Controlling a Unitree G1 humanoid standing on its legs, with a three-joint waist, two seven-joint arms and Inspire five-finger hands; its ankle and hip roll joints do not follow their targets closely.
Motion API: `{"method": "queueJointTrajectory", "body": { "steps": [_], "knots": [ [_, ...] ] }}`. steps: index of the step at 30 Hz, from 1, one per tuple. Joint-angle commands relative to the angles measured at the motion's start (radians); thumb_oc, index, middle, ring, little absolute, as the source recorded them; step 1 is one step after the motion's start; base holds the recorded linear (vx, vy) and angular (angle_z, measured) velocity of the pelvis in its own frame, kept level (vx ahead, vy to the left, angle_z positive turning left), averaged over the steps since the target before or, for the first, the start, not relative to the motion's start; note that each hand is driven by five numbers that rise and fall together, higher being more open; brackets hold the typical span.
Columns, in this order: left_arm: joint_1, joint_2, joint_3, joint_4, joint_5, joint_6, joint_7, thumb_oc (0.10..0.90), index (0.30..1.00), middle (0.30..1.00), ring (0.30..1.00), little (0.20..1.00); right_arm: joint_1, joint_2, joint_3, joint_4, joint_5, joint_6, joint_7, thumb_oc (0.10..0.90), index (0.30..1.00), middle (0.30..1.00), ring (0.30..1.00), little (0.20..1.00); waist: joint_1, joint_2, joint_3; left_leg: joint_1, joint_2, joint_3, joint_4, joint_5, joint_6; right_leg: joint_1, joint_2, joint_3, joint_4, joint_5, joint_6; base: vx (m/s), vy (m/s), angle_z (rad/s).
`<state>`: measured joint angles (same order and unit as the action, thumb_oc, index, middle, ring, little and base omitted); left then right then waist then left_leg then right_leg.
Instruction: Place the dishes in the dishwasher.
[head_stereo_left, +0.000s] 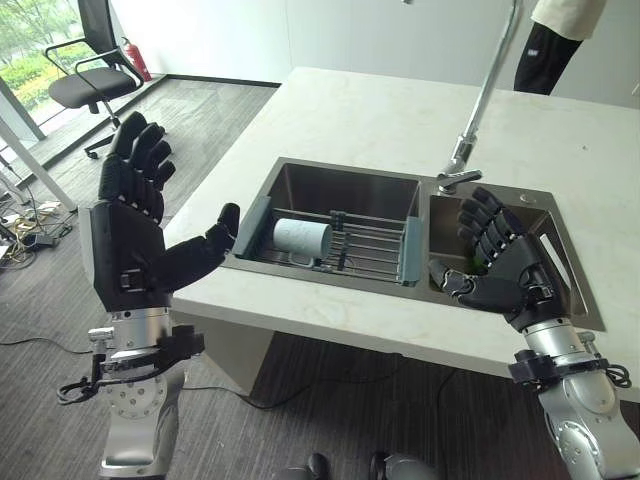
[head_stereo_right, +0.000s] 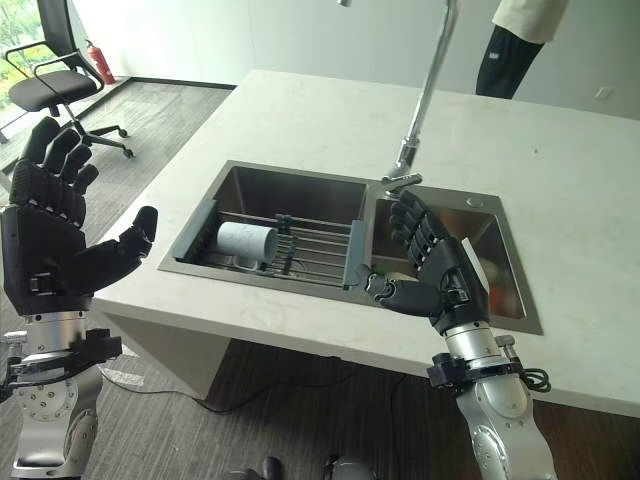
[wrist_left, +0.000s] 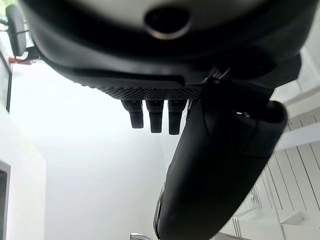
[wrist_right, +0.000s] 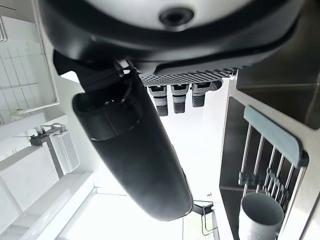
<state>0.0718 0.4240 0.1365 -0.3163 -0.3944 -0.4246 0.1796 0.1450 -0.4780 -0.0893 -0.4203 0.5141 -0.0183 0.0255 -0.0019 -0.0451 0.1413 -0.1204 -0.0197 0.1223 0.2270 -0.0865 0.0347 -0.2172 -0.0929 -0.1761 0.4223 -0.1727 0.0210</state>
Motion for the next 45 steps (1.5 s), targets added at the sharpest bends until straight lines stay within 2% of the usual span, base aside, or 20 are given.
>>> {"method": "queueJointTrajectory", "body": {
  "steps": [1, 5, 6, 8, 9, 10, 11, 14, 17, 18, 23, 25, 26, 28, 32, 35, 38, 41, 42, 45],
  "knots": [
    [-0.086, 0.019, -0.006, -0.104, -0.059, -0.071, -0.040, 0.800, 0.900, 0.900, 0.900, 0.900, -0.134, -0.021, -0.023, -0.032, 0.007, -0.125, -0.036, 0.800, 0.900, 0.900, 0.900, 0.900, -0.026, 0.014, -0.067, 0.037, 0.010, -0.024, 0.073, -0.153, -0.038, 0.079, 0.036, 0.016, -0.122, 0.021, 0.072, 0.12, -0.207, -0.08],
    [-0.102, 0.014, -0.024, -0.109, -0.045, -0.055, -0.041, 0.800, 0.900, 0.900, 0.900, 0.900, -0.130, -0.024, -0.031, -0.042, 0.006, -0.117, -0.036, 0.800, 0.900, 0.900, 0.900, 0.900, -0.037, 0.027, -0.067, 0.067, 0.016, -0.005, 0.073, -0.149, -0.058, 0.085, 0.050, 0.034, -0.122, 0.011, 0.066, 0.12, -0.165, -0.08],
    [-0.102, 0.000, -0.028, -0.114, -0.083, -0.055, -0.069, 0.800, 0.900, 0.900, 0.900, 0.900, -0.116, -0.032, -0.049, -0.047, 0.006, -0.120, -0.029, 0.800, 0.900, 0.900, 0.900, 0.900, -0.035, 0.026, -0.050, 0.098, 0.021, 0.031, 0.073, -0.023, -0.104, 0.096, 0.034, 0.037, -0.122, 0.002, 0.055, 0.19, -0.209, -0.11],
    [-0.092, -0.008, -0.027, -0.120, -0.094, -0.059, -0.082, 0.800, 0.900, 0.900, 0.900, 0.900, -0.113, -0.033, -0.056, -0.050, 0.003, -0.116, -0.030, 0.800, 0.900, 0.900, 0.900, 0.900, -0.028, 0.021, -0.038, 0.094, 0.018, 0.018, 0.073, 0.033, -0.119, 0.106, 0.024, 0.043, -0.122, 0.004, 0.049, 0.11, -0.059, -0.14],
    [-0.087, -0.011, -0.028, -0.123, -0.095, -0.060, -0.091, 0.800, 0.900, 0.900, 0.900, 0.900, -0.115, -0.033, -0.056, -0.052, -0.002, -0.111, -0.035, 0.800, 0.900, 0.900, 0.900, 0.900, -0.027, 0.020, -0.028, 0.074, 0.037, 0.019, 0.073, 0.045, -0.125, 0.112, 0.021, 0.047, -0.122, 0.003, 0.050, 0.05, 0.068, -0.16],
    [-0.085, -0.010, -0.028, -0.123, -0.096, -0.060, -0.099, 0.800, 0.900, 0.900, 0.900, 0.900, -0.122, -0.033, -0.055, -0.049, -0.005, -0.107, -0.040, 0.800, 0.900, 0.900, 0.900, 0.900, -0.026, 0.021, -0.023, 0.059, 0.057, 0.019, 0.073, 0.035, -0.126, 0.115, 0.021, 0.052, -0.122, 0.001, 0.051, 0.11, 0.324, -0.14],
    [-0.063, -0.008, -0.018, -0.125, -0.119, -0.076, -0.099, 0.800, 0.900, 0.900, 0.900, 0.900, -0.151, -0.032, -0.051, -0.037, -0.016, -0.091, -0.030, 0.800, 0.900, 0.900, 0.900, 0.900, -0.027, 0.043, -0.026, 0.003, 0.129, -0.014, 0.073, -0.057, -0.126, 0.111, 0.028, 0.072, -0.122, -0.005, 0.068, 0.12, 0.358, -0.07],
    [-0.049, -0.005, -0.002, -0.124, -0.138, -0.092, -0.091, 0.800, 0.900, 0.900, 0.900, 0.900, -0.157, -0.052, -0.051, -0.032, -0.016, -0.093, -0.019, 0.800, 0.900, 0.900, 0.900, 0.900, -0.017, 0.056, -0.031, -0.078, 0.176, -0.098, 0.073, -0.032, -0.149, 0.124, 0.032, 0.103, -0.122, -0.027, 0.067, 0.13, 0.384, -0.13],
    [-0.053, -0.016, -0.009, -0.112, -0.132, -0.114, -0.101, 0.800, 0.900, 0.900, 0.900, 0.900, -0.164, -0.077, -0.056, -0.031, -0.012, -0.094, -0.035, 0.800, 0.900, 0.900, 0.900, 0.900, -0.017, 0.066, -0.037, -0.104, 0.212, -0.114, 0.073, -0.012, -0.170, 0.132, -0.001, 0.088, -0.122, -0.039, 0.074, 0.13, 0.504, -0.42],
    [-0.063, -0.015, -0.011, -0.106, -0.111, -0.110, -0.096, 0.800, 0.900, 0.900, 0.900, 0.900, -0.157, -0.077, -0.070, -0.039, -0.006, -0.085, -0.035, 0.800, 0.900, 0.900, 0.900, 0.900, -0.030, 0.070, -0.044, -0.087, 0.221, -0.070, 0.073, -0.025, -0.169, 0.136, -0.038, 0.062, -0.122, -0.032, 0.092, 0.17, 0.689, -0.42],
    [-0.102, 0.010, 0.005, -0.089, -0.160, -0.062, -0.137, 0.800, 0.900, 0.900, 0.900, 0.900, -0.111, -0.051, -0.102, -0.066, 0.006, -0.097, -0.073, 0.800, 0.900, 0.900, 0.900, 0.900, -0.035, 0.048, -0.054, -0.042, 0.157, -0.039, 0.073, -0.071, -0.139, 0.132, -0.153, 0.026, -0.122, 0.024, 0.155, 0.09, 0.371, 0.07],
    [-0.102, 0.011, 0.005, -0.089, -0.160, -0.062, -0.137, 0.800, 0.900, 0.900, 0.900, 0.900, -0.111, -0.050, -0.102, -0.066, 0.005, -0.097, -0.073, 0.800, 0.900, 0.900, 0.900, 0.900, -0.036, 0.047, -0.053, -0.042, 0.156, -0.039, 0.073, -0.071, -0.138, 0.133, -0.154, 0.026, -0.122, 0.023, 0.156, 0.09, 0.307, 0.17],
    [-0.136, 0.053, 0.016, -0.082, -0.121, -0.004, -0.147, 0.800, 0.900, 0.900, 0.900, 0.900, -0.118, -0.007, -0.090, -0.049, -0.022, -0.092, -0.080, 0.800, 0.900, 0.900, 0.900, 0.900, -0.022, 0.035, -0.057, -0.024, 0.096, -0.031, 0.073, -0.104, -0.097, 0.152, -0.202, -0.036, -0.122, 0.099, 0.147, 0.19, 0.615, 0.01],
    [-0.140, 0.071, 0.012, -0.082, -0.067, 0.017, -0.162, 0.800, 0.900, 0.900, 0.900, 0.900, -0.129, 0.005, -0.078, -0.039, -0.034, -0.091, -0.061, 0.800, 0.900, 0.900, 0.900, 0.900, -0.021, 0.032, -0.053, -0.019, 0.088, -0.021, 0.073, -0.109, -0.084, 0.159, -0.195, -0.054, -0.122, 0.113, 0.145, 0.13, 0.419, -0.02],
    [-0.157, 0.125, -0.002, -0.075, -0.041, 0.014, -0.163, 0.800, 0.900, 0.900, 0.900, 0.900, -0.129, -0.010, -0.079, -0.021, -0.026, -0.107, -0.048, 0.800, 0.900, 0.900, 0.900, 0.900, -0.036, 0.025, -0.051, -0.021, 0.081, -0.019, 0.073, -0.113, -0.073, 0.100, -0.136, -0.007, -0.122, 0.067, 0.143, 0.02, 0.066, -0.22],
    [-0.167, 0.144, -0.003, -0.079, -0.014, 0.025, -0.159, 0.800, 0.900, 0.900, 0.900, 0.900, -0.139, -0.025, -0.084, -0.014, -0.019, -0.119, -0.030, 0.800, 0.900, 0.900, 0.900, 0.900, -0.038, 0.019, -0.049, -0.021, 0.073, -0.012, 0.073, -0.125, -0.063, 0.061, -0.124, 0.023, -0.122, 0.083, 0.152, 0.04, -0.045, -0.05],
    [-0.164, 0.144, -0.010, -0.094, 0.004, 0.052, -0.193, 0.800, 0.900, 0.900, 0.900, 0.900, -0.150, -0.043, -0.081, -0.013, -0.019, -0.117, -0.034, 0.800, 0.900, 0.900, 0.900, 0.900, -0.031, 0.016, -0.057, -0.012, 0.079, -0.005, 0.073, -0.135, -0.057, 0.071, -0.107, 0.027, -0.122, 0.063, 0.146, 0.05, -0.129, 0.05],
    [-0.181, 0.182, -0.021, -0.092, 0.108, 0.060, -0.197, 0.800, 0.900, 0.900, 0.900, 0.900, -0.173, -0.068, -0.075, -0.008, -0.005, -0.105, -0.040, 0.800, 0.900, 0.900, 0.900, 0.900, -0.030, 0.022, -0.072, 0.001, 0.092, 0.008, 0.073, -0.141, -0.063, 0.077, -0.092, 0.022, -0.122, 0.040, 0.145, 0.06, -0.173, 0.02],
    [-0.191, 0.217, -0.018, -0.089, 0.134, 0.084, -0.201, 0.800, 0.900, 0.900, 0.900, 0.900, -0.181, -0.081, -0.072, -0.006, -0.001, -0.093, -0.044, 0.800, 0.900, 0.900, 0.900, 0.900, -0.030, 0.029, -0.078, 0.007, 0.099, 0.012, 0.073, -0.144, -0.066, 0.080, -0.084, 0.021, -0.122, 0.032, 0.141, 0.04, -0.177, -0.05],
    [-0.208, 0.278, -0.017, -0.072, 0.149, 0.092, -0.213, 0.800, 0.900, 0.900, 0.900, 0.900, -0.183, -0.102, -0.070, -0.005, 0.017, -0.077, -0.036, 0.800, 0.900, 0.900, 0.900, 0.900, -0.039, 0.041, -0.085, 0.018, 0.105, 0.017, 0.073, -0.145, -0.070, 0.090, -0.072, 0.025, -0.122, 0.025, 0.136, 0.04, -0.125, -0.06]
  ]
}}
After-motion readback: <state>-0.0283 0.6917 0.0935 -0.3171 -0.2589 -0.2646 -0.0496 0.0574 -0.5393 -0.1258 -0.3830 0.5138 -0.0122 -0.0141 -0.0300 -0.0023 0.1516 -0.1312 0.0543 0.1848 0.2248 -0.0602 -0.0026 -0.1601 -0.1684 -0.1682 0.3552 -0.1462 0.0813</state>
